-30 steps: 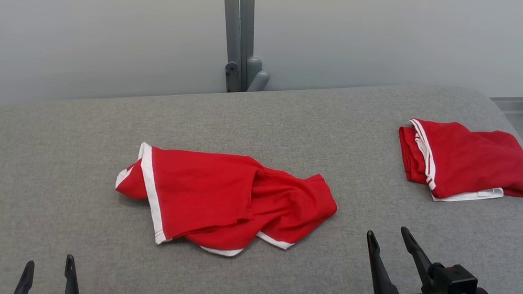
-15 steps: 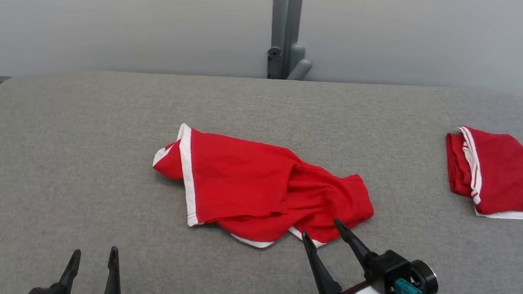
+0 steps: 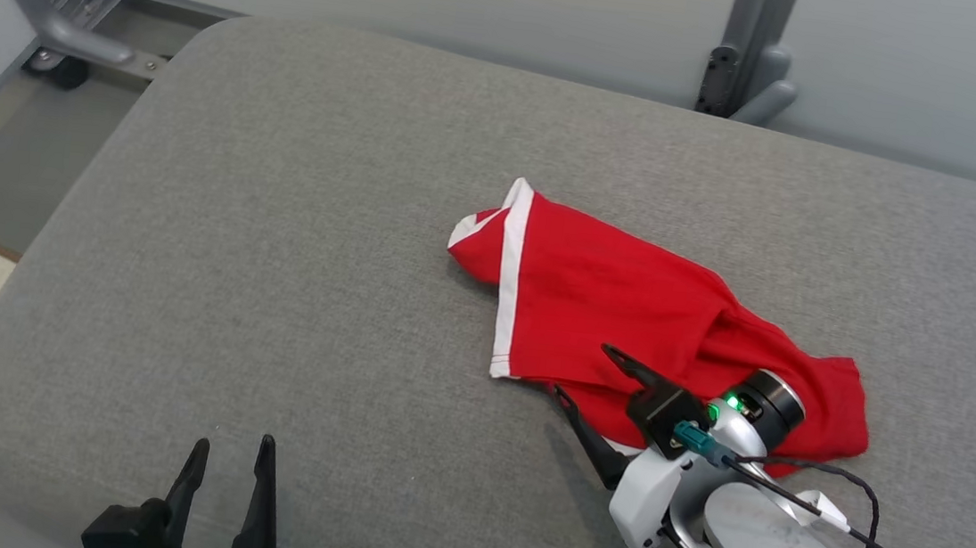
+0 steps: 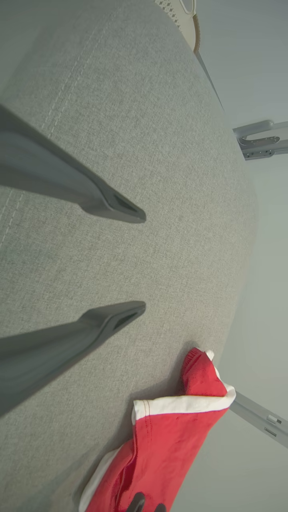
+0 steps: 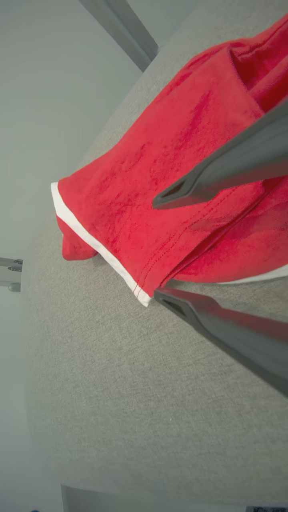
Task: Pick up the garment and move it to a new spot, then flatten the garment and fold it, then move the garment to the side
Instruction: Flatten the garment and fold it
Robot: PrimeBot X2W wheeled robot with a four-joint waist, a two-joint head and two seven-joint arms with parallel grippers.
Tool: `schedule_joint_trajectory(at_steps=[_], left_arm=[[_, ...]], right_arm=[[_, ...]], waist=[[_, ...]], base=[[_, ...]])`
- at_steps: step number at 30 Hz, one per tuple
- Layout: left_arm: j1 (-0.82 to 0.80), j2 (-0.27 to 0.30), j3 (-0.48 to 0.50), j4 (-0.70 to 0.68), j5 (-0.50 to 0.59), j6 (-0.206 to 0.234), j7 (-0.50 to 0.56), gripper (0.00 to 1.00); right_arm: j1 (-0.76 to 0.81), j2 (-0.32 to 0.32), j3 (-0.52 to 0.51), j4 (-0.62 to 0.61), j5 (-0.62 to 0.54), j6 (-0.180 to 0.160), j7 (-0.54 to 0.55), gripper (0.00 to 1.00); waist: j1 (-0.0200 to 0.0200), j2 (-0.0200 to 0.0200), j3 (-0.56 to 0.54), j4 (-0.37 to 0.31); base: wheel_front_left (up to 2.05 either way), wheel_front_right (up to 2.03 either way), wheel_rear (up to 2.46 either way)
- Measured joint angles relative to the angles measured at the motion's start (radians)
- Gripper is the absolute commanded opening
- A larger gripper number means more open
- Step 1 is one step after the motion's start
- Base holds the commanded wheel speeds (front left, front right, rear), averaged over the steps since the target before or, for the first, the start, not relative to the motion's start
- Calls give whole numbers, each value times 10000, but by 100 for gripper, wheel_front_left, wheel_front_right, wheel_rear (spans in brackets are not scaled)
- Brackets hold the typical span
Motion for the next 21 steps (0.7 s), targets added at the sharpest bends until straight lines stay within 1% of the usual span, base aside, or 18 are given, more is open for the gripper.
schedule_joint_trajectory(at_steps=[5, 11, 14, 18, 19, 20, 21], left_arm=[[-122, 4, -345, -27, -334, 98, 0, 100], [-264, 0, -698, -50, -610, 222, 0, 100], [-413, -2, -813, -46, -706, 259, 2, 100], [-453, -2, -792, -58, -794, 347, 0, 100], [-457, -2, -794, -69, -802, 359, 2, 100], [-463, -2, -792, -81, -803, 362, 0, 100], [-468, -4, -790, -82, -805, 387, 0, 100]], right_arm=[[-707, -107, 825, 759, -46, 0, 0, 100], [-1252, -174, 1338, 1177, -232, 0, 0, 100], [-1500, -155, 1313, 1459, -458, 0, 0, 100], [-1730, -104, 997, 1643, -784, 0, 0, 100], [-1736, -73, 911, 1684, -855, 0, -2, 80], [-1735, -46, 842, 1733, -936, 0, -2, 51], [-1733, -12, 750, 1732, -943, 0, -2, 43]], waist=[[0, 0, 521, 725], [1, 0, 1090, 1150], [1, 0, 1360, 1326], [1, 0, 1619, 1469], [1, 0, 1665, 1490], [1, 0, 1701, 1503], [1, 0, 1729, 1511]], base=[[0, 0, 0], [0, 0, 0], [0, 0, 0], [0, 0, 0], [0, 0, 0], [0, 0, 0], [0, 0, 0]])
